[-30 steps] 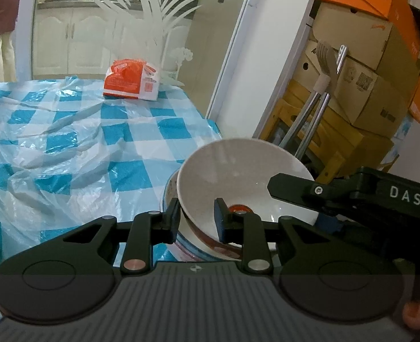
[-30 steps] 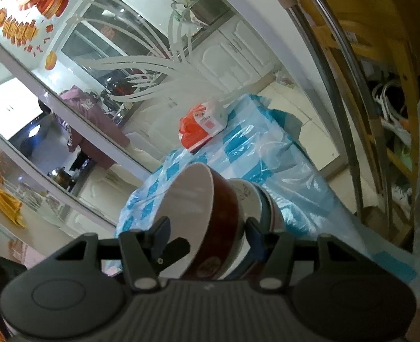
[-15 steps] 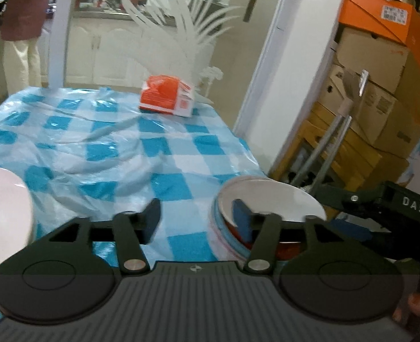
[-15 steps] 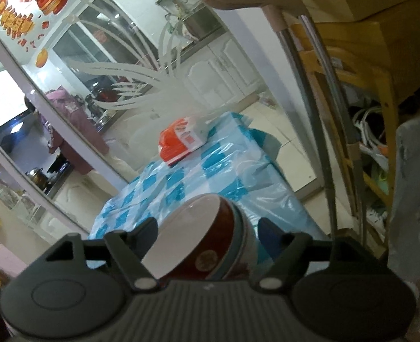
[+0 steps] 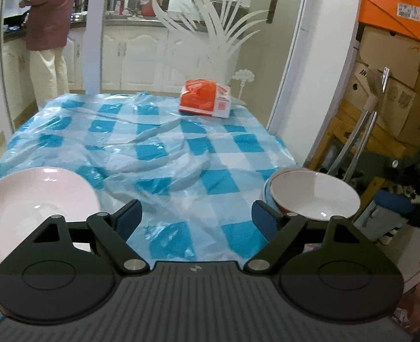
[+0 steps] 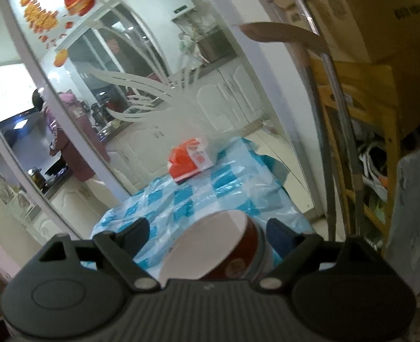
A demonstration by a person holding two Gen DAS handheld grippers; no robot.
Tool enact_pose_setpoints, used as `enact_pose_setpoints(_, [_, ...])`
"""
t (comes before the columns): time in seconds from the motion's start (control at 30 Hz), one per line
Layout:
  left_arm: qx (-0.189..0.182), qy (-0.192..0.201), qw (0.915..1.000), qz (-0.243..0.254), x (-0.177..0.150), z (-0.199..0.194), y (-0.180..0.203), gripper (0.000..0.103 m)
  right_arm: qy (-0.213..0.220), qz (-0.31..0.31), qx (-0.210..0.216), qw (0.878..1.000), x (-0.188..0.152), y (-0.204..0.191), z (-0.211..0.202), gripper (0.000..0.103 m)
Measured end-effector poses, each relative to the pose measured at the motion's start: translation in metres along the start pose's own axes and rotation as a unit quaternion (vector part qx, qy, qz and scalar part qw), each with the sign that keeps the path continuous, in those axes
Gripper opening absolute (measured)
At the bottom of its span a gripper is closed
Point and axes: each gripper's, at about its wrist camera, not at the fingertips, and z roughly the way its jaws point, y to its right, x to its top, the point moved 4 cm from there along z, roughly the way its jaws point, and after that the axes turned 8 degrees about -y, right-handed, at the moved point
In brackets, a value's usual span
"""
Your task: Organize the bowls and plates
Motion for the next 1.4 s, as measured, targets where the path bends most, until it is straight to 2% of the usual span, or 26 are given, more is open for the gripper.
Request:
enact_pose_setpoints(0.2, [0.037, 0.008, 0.9993, 0.0, -0.007, -0.011, -0.013, 0.103, 0.001, -0.042, 0.004, 0.999, -0.01, -0.027, -0.001, 0.098])
enact_pose_setpoints(0.6, [0.093, 0.015, 0.9954, -0.018, -0.014, -0.025, -0.043, 0.103, -0.017, -0.103, 0.014, 0.994, -0.035, -0.071, 0.009, 0.102])
enact_pose_setpoints(1.07, [0.12, 0.016, 0.9918, -0.042, -0.026, -0.037, -0.066, 0.103, -0.031, -0.141, 0.013, 0.989, -0.061, -0.099, 0.017, 0.102])
enact_pose_setpoints(1.4, [0.13, 0.02, 0.9897, -0.055, -0.033, -0.041, -0.07, 0.103, -0.038, -0.158, 0.011, 0.987, -0.076, -0.109, 0.021, 0.102])
